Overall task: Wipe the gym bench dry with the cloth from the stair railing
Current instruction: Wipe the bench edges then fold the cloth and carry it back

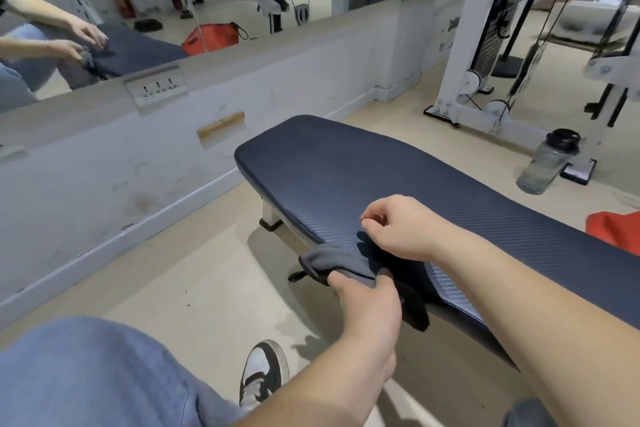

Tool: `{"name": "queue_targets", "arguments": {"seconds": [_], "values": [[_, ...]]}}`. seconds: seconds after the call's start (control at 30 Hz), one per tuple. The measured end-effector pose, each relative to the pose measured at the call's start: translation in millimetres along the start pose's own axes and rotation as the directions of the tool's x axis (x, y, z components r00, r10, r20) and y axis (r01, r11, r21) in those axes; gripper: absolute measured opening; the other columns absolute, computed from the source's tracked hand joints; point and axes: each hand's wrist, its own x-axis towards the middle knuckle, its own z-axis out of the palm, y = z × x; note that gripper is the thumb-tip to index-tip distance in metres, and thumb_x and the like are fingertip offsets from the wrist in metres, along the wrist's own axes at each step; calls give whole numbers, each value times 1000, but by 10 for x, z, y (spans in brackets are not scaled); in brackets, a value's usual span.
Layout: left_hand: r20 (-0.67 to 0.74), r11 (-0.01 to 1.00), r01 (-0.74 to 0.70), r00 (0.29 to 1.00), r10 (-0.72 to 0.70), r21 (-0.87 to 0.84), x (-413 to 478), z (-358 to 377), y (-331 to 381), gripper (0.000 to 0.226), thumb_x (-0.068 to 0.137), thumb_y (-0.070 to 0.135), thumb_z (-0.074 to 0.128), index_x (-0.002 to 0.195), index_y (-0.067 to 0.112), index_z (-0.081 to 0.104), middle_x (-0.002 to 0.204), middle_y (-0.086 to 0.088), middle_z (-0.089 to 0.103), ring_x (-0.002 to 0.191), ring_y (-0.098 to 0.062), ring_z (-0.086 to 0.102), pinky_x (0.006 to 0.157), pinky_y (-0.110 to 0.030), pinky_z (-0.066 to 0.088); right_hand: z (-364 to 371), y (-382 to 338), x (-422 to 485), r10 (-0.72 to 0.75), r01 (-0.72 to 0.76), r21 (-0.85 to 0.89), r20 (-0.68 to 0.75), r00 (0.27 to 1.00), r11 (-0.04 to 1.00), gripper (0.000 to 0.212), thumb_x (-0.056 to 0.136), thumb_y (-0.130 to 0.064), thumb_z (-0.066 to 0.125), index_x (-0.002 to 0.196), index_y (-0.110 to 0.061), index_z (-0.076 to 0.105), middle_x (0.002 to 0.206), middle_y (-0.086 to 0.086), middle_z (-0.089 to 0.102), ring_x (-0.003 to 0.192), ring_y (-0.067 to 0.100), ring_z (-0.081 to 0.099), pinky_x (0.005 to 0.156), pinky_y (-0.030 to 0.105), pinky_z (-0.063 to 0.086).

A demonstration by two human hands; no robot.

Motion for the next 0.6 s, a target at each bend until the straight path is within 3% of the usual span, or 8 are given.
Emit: {"name": "queue_targets", "arguments": {"seconds": [0.07,0.17,0.23,0.3,0.37,0.4,0.5,0.6], "values": [[-85,993,-57,994,65,103,130,-74,63,35,99,31,56,129,22,38,129,-1,59,111,-24,61,102,-41,49,9,21,71,2,-2,2,-7,1000,1000,22,99,-31,54,105,-26,75,84,-18,63,87,14,61,80,29,48],[-166,984,-112,977,136,141,392,-241,280,28,99,33,55,123,18,48,123,-7,65,108,-29,65,102,-48,52,57,8,192,-2,2,13,-17,1000,1000,22,98,-32,53,103,-28,74,83,-19,64,86,13,63,82,32,53],[-170,985,-126,975,146,120,529,-334,436,23,99,29,55,117,16,52,113,-9,68,97,-28,69,90,-48,60,108,-11,272,-4,4,24,-10,1000,1000,22,98,-32,52,102,-29,74,86,-16,67,87,13,65,85,36,57],[-165,986,-141,974,153,84,599,-418,567,16,102,22,56,114,12,53,97,-4,65,78,-21,68,68,-33,63,148,-29,347,-11,11,21,7,1000,1000,22,96,-34,52,102,-29,73,87,-15,68,87,13,65,87,39,58],[-144,978,-188,969,200,91,617,-519,723,10,101,20,59,107,12,55,84,-3,63,58,-16,62,47,-22,52,179,-45,407,-28,28,52,-6,1000,998,22,96,-37,53,102,-29,73,91,-14,72,89,13,67,89,39,58],[-122,972,-216,966,226,90,611,-558,826,8,98,20,62,99,14,56,80,-5,65,53,-17,58,44,-22,47,196,-48,430,-34,37,95,-26,999,995,21,96,-38,54,103,-30,72,94,-13,74,91,12,68,91,37,57],[82,945,-327,942,326,-3,524,-624,1267,11,78,20,72,85,15,65,80,-13,67,69,-23,63,61,-29,49,170,-79,490,29,16,368,-118,993,930,25,97,-44,59,111,-29,72,100,-9,76,91,13,70,90,35,57],[373,973,-176,902,219,-147,451,-687,1678,27,76,24,70,98,9,74,107,-22,75,94,-30,71,95,-41,54,6,-113,463,107,-84,750,18,994,656,35,93,-58,60,96,-27,75,84,-6,71,80,16,64,76,38,55]]}}
